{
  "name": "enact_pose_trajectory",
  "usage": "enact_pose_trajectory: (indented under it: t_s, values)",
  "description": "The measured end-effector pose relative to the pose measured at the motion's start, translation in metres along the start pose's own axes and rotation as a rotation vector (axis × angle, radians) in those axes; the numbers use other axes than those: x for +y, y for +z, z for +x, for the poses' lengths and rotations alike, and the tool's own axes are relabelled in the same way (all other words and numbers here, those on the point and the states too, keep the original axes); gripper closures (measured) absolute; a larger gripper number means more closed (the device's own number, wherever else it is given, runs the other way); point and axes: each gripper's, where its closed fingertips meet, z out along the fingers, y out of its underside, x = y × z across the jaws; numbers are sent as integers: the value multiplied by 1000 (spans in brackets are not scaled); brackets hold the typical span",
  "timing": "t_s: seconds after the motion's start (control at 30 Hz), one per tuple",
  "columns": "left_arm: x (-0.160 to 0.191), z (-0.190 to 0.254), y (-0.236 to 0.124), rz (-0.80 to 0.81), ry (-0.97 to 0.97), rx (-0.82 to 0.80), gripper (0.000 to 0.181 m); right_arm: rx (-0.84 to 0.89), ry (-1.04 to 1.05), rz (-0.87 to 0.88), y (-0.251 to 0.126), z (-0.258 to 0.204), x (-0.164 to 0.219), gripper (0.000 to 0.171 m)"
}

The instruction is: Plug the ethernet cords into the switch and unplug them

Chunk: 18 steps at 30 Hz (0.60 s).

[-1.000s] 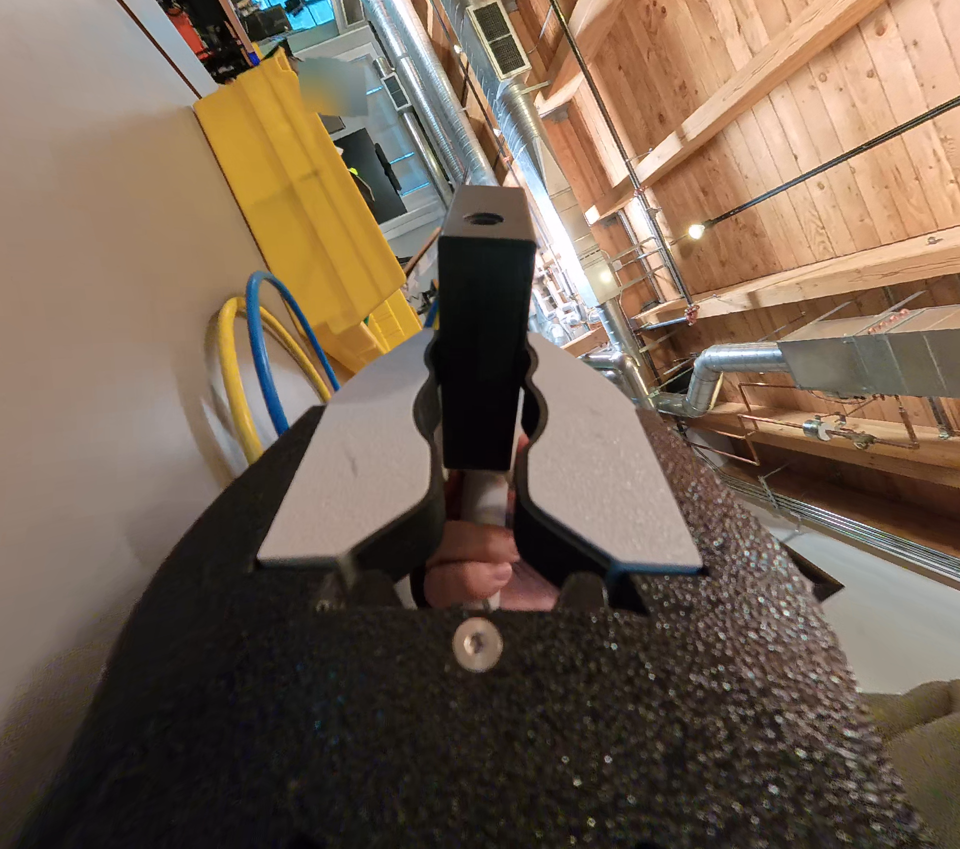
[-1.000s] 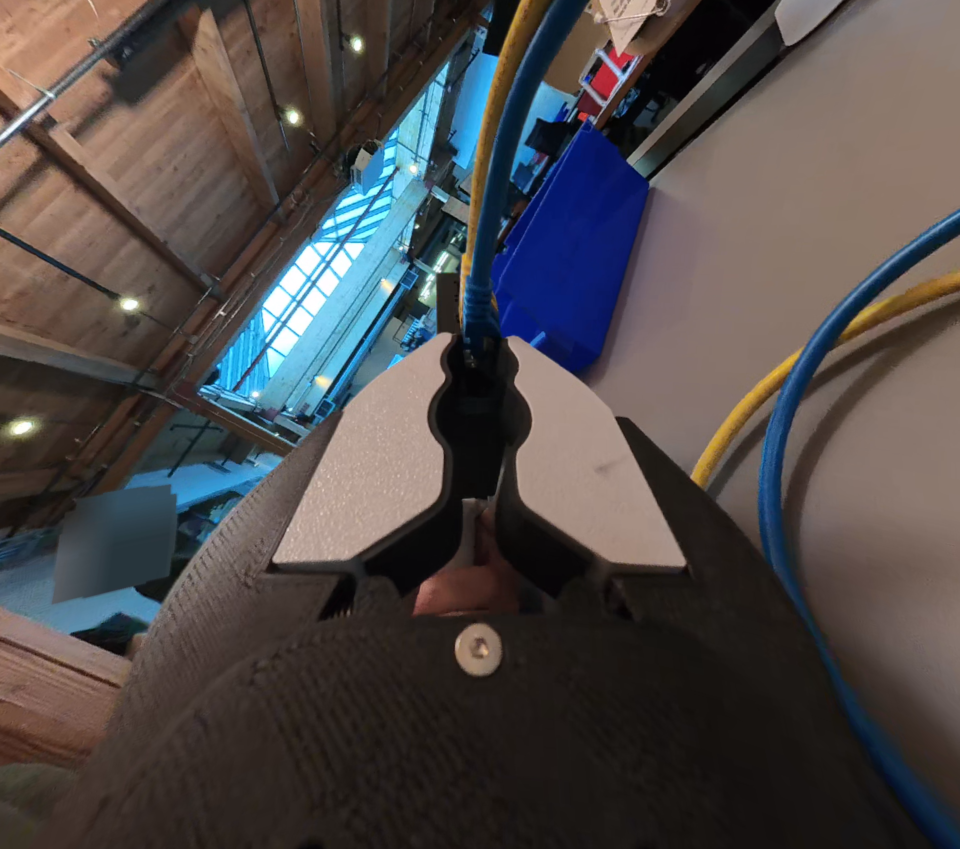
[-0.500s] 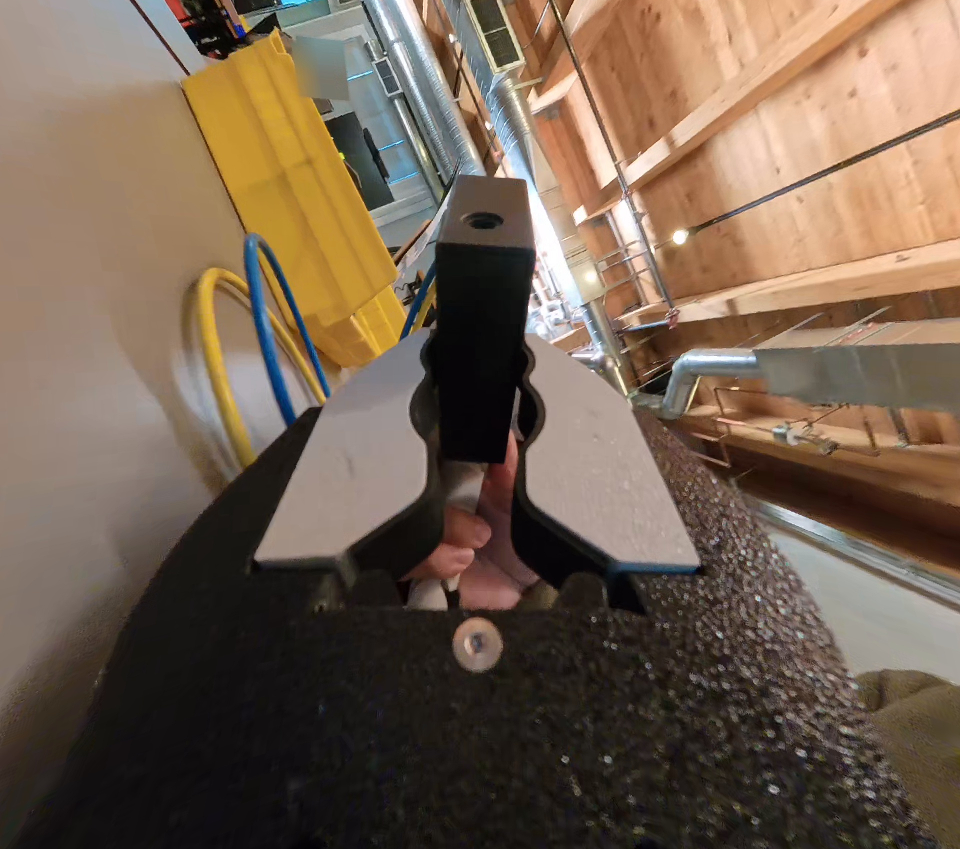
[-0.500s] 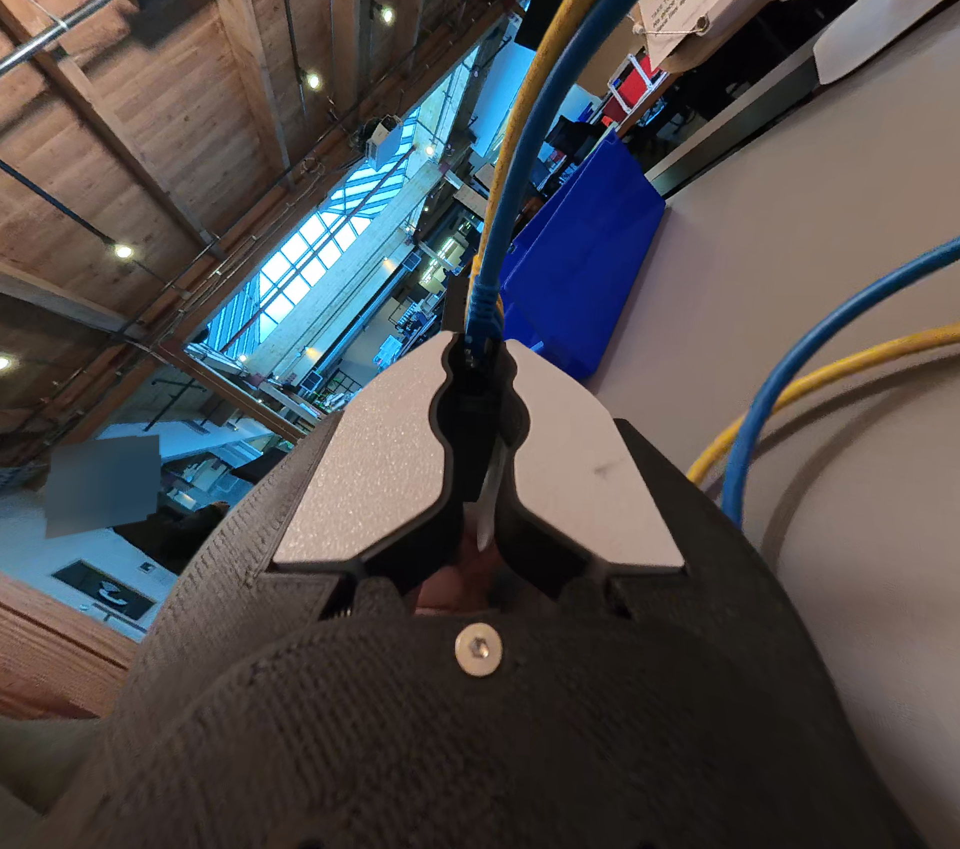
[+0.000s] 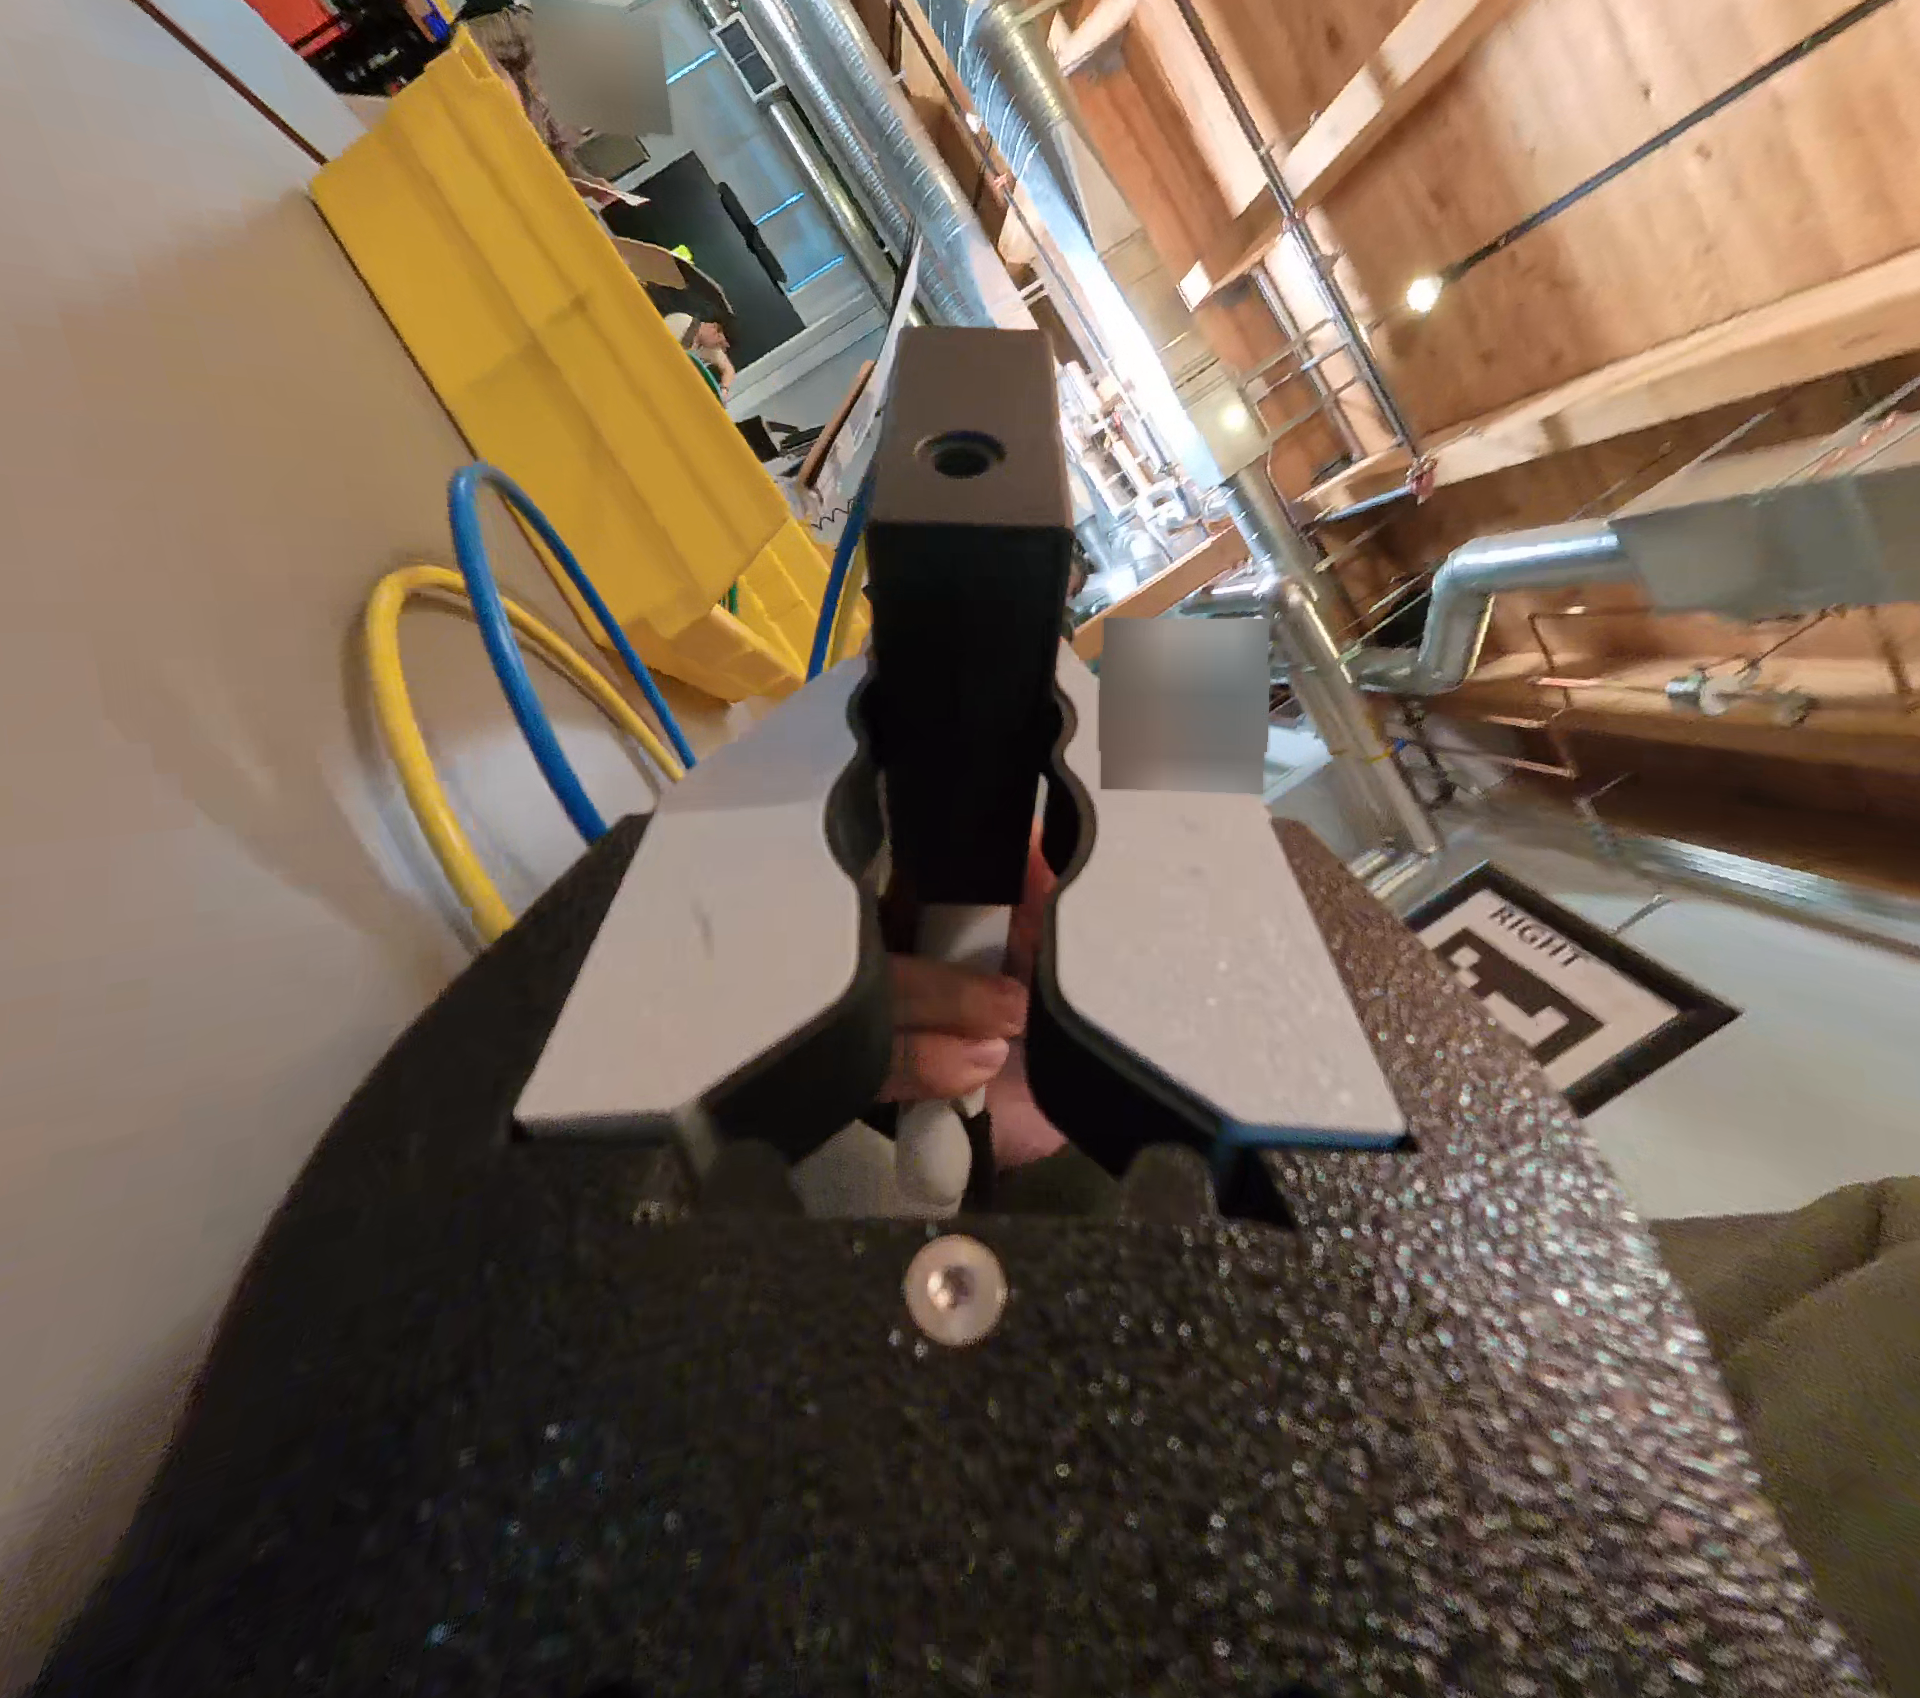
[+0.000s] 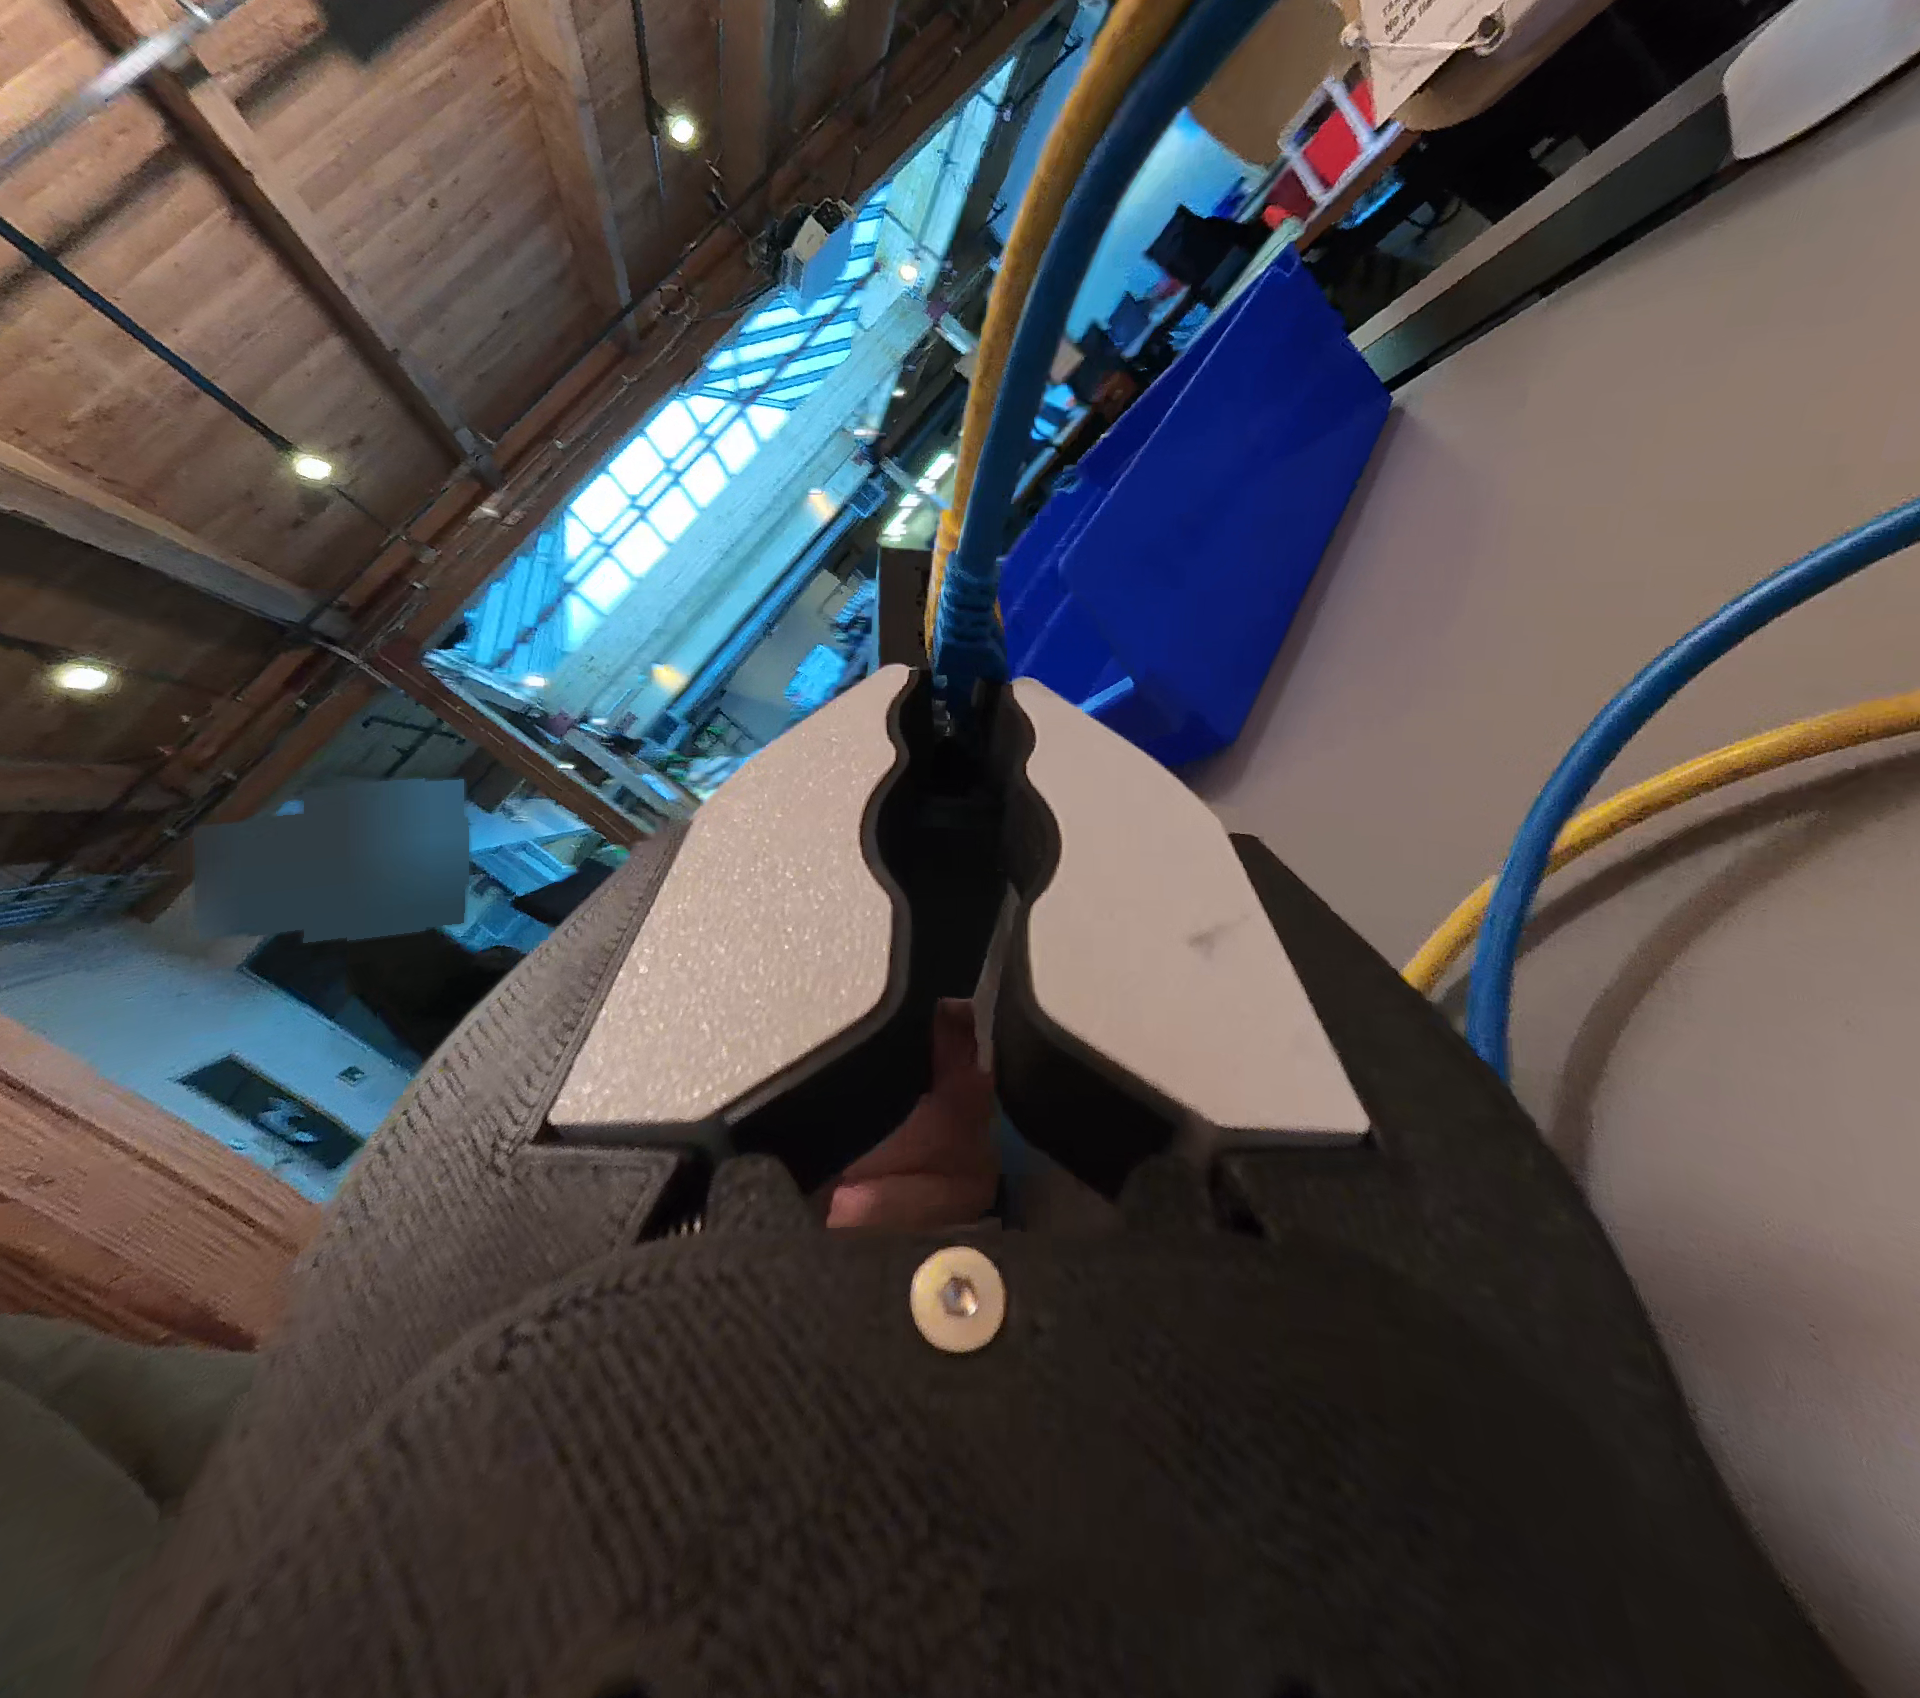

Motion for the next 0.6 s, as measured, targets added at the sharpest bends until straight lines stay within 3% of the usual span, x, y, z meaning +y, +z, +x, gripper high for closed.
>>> enact_pose_trajectory:
  t_s: [0.2,0.6]
  values:
    - [5,6,2,-37,46,29,155,-77,153,69,-2,-5,-3,159]
    - [3,7,2,-18,32,31,154,-79,181,132,0,-5,-3,158]
